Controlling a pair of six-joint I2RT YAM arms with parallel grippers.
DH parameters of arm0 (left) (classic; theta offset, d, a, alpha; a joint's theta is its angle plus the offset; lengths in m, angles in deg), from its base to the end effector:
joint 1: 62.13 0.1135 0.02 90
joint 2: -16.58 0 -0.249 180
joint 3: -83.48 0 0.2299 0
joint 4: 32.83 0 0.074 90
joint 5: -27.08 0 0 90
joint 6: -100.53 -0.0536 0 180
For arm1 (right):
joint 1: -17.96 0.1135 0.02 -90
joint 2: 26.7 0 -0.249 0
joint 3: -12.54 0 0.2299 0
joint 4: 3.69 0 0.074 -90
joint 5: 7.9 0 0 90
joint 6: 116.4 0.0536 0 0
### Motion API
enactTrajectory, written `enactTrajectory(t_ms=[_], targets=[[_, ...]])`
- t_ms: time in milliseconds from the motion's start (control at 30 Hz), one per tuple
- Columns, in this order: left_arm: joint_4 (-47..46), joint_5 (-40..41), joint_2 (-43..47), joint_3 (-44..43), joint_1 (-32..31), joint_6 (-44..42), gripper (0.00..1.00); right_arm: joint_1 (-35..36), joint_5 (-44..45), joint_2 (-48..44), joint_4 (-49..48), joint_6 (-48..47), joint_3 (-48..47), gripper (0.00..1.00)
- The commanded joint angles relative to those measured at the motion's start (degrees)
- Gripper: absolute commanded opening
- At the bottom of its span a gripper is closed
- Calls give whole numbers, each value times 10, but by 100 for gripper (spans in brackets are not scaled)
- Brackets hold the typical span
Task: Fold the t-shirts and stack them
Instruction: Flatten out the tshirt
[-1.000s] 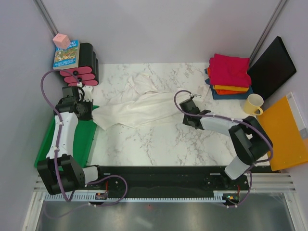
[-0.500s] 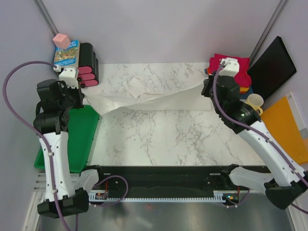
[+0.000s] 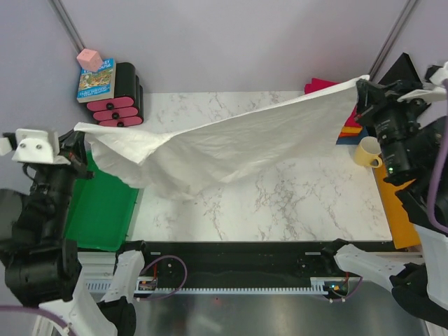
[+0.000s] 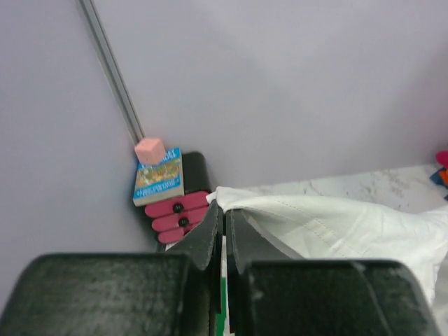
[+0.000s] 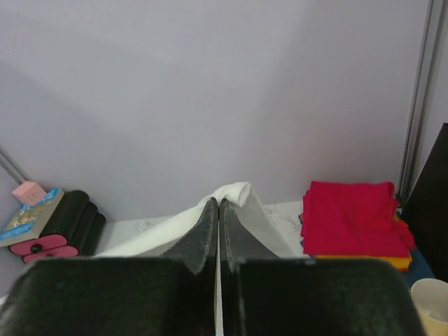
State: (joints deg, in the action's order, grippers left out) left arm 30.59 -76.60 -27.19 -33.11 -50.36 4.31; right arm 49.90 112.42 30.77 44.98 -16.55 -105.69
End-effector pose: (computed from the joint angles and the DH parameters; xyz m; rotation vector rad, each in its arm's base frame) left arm 0.0344 -0.0058 0.5260 0.1298 1.4061 0.0921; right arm 0.1128 0.0384 0.5492 0.1815 1.3816 0.2484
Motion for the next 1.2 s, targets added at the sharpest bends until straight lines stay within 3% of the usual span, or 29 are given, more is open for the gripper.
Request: enactTrajectory(t_ms=[0, 167, 333, 500, 733, 1167], targets=[[1, 9, 0, -90, 0, 36, 2, 0, 22, -9, 15, -31, -64, 0], [8, 15, 0, -146, -10, 37, 2, 1, 46, -20, 16, -33, -62, 0], [10, 4, -39, -45, -10, 17, 2, 3, 101, 12, 10, -17, 10, 0], [-36, 29, -126, -36, -10, 11, 2, 3, 138, 88, -4, -15, 2, 0], [-28, 37, -214, -270, -10, 42, 2, 4, 102, 99, -11, -32, -96, 0], [28, 15, -57, -222, -10, 30, 2, 5, 85, -19, 4, -47, -35, 0]])
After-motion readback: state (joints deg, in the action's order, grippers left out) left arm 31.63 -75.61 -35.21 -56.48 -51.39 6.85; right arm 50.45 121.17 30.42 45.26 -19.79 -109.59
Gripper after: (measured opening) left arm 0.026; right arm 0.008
